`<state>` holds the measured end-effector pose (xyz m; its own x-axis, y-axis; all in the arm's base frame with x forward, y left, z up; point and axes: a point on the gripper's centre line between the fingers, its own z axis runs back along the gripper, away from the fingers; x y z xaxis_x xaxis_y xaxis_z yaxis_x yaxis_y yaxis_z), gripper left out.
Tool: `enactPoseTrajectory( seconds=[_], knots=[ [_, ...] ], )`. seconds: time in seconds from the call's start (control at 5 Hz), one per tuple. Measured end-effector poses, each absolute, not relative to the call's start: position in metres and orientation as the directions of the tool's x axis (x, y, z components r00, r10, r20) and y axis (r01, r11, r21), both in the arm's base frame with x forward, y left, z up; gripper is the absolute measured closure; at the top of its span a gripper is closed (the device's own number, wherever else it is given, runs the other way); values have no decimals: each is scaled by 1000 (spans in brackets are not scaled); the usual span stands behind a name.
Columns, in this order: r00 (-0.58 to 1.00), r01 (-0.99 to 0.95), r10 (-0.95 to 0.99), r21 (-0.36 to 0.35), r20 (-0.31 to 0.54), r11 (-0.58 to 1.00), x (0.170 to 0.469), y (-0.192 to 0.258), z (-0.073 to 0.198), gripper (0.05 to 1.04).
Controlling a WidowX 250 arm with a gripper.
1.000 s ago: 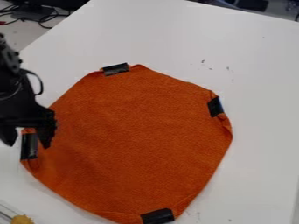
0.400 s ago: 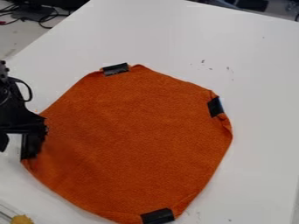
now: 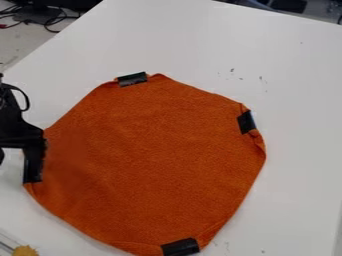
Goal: Fold the cloth from bottom left to top right
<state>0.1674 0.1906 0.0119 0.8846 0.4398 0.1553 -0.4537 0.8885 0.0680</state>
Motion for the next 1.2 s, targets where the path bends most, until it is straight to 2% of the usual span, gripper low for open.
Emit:
enactPoseTrajectory(
  seconds=[0.2, 0.4, 0.8, 1.0, 1.2],
  knots=[
    [884, -453, 440, 49, 158, 890, 170, 190, 6, 84],
    [882, -453, 443, 34, 162, 891, 171, 190, 4, 129],
    [887, -441, 430, 32, 168, 897, 177, 194, 3, 632],
    [890, -439, 428, 37, 157, 898, 177, 192, 3, 837],
    [890, -446, 437, 51, 130, 894, 176, 189, 6, 966]
  ],
)
